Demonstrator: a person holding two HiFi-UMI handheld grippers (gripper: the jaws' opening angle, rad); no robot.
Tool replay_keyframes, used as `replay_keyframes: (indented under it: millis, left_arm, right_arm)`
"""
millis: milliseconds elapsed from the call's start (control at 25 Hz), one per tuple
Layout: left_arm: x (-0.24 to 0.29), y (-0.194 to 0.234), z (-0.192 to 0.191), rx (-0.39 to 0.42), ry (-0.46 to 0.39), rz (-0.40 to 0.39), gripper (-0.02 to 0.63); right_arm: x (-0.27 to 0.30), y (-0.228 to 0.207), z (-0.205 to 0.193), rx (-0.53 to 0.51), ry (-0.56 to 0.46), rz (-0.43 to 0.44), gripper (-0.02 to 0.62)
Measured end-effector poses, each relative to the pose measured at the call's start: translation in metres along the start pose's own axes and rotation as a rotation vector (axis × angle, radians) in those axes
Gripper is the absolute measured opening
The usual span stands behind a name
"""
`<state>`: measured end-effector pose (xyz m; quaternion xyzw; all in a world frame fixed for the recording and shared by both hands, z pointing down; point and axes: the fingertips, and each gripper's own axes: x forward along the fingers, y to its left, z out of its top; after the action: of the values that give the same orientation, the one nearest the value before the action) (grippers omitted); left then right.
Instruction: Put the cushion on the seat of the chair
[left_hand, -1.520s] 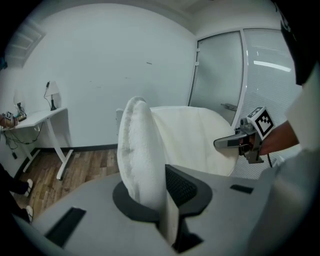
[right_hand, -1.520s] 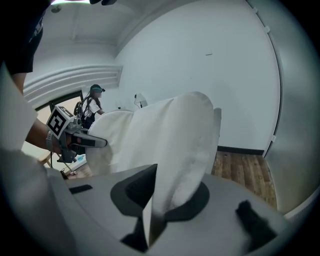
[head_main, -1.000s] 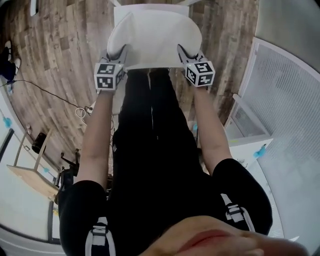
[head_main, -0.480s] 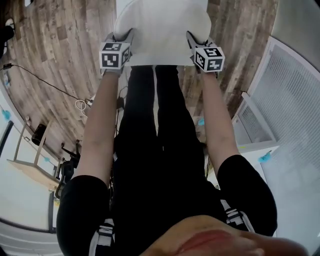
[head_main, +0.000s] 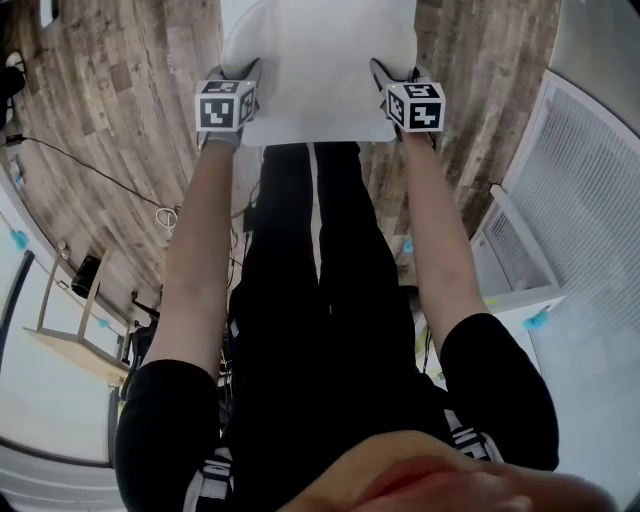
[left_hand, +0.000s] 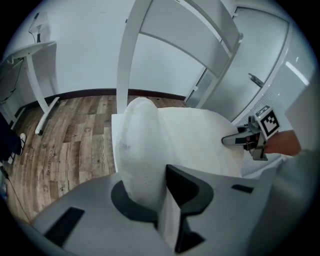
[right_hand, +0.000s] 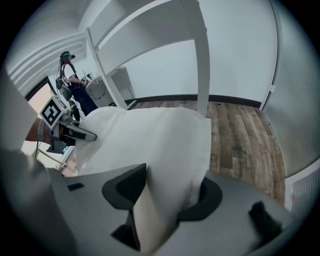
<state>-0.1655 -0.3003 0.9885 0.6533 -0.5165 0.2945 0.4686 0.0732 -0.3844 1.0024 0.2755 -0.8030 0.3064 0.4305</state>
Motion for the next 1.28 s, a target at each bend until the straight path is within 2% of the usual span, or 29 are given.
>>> replay_keyframes:
  millis: [200, 360, 520, 560, 720, 880, 1040, 1200, 1280]
  left_arm:
    - [0.008, 0.008, 0.001, -0.009, 0.011, 0.050, 0.133]
    - [0.008, 0.021, -0.003, -0.033, 0.021, 0.111, 0.212]
    - [0.004, 0.036, 0.000, -0.032, 0.017, 0.163, 0.325]
    - [0.001, 0.040, 0.001, -0.031, 0.015, 0.174, 0.335]
    - [-0.019, 0.055, 0.002, -0.043, 0.008, 0.218, 0.346]
    - [-0.037, 0.046, 0.008, -0.063, -0.002, 0.194, 0.345]
    - [-0.068, 0.022, 0.019, -0.039, -0.030, 0.156, 0.344]
    - [-0.104, -0.022, 0.036, -0.023, -0.077, 0.084, 0.334]
    - [-0.127, -0.041, 0.043, 0.012, -0.100, 0.058, 0.298]
  right_arm:
    - [0.004, -0.016, -0.007, 0.043, 0.038, -0.048, 0.252]
    - [0.003, -0.025, -0.014, 0.070, 0.067, -0.068, 0.305]
    - [-0.001, -0.039, -0.018, 0.079, 0.099, -0.091, 0.321]
    - [-0.004, -0.042, -0.017, 0.081, 0.101, -0.102, 0.321]
    - [-0.024, -0.054, -0.003, 0.090, 0.076, -0.140, 0.321]
    - [-0.043, -0.051, 0.014, 0.066, 0.027, -0.133, 0.321]
    - [-0.062, -0.016, 0.035, 0.029, -0.009, -0.101, 0.319]
    - [-0.095, 0.025, 0.056, -0.020, -0.043, -0.055, 0.313]
    - [-0.115, 0.048, 0.070, -0.050, -0.070, -0.036, 0.273]
